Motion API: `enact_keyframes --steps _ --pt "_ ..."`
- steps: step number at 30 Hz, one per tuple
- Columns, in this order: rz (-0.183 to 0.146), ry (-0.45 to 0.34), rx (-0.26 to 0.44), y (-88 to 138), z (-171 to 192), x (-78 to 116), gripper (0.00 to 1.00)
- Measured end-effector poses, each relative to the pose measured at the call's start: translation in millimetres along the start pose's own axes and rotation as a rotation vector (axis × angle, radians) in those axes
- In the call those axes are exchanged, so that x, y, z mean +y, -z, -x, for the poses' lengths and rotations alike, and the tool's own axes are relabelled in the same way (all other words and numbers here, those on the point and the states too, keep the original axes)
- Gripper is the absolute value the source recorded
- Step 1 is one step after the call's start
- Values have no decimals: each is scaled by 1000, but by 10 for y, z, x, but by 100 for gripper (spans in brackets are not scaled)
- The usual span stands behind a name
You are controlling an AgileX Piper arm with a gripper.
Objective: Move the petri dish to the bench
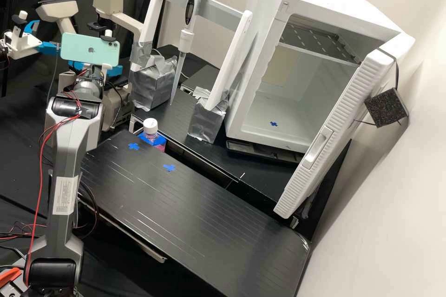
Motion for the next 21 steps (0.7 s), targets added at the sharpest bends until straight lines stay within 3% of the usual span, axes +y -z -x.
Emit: enact_keyframes --steps 3,5,9,10,21 --pt "12 -17 -19 -17 0 15 100" --pt "38 -26 -33 -30 1 24 100" --pt "46 -46 -55 -40 -10 52 100" --pt "50 -48 -61 -46 -13 53 0" --pt "72 -74 -89 -35 -9 44 0"
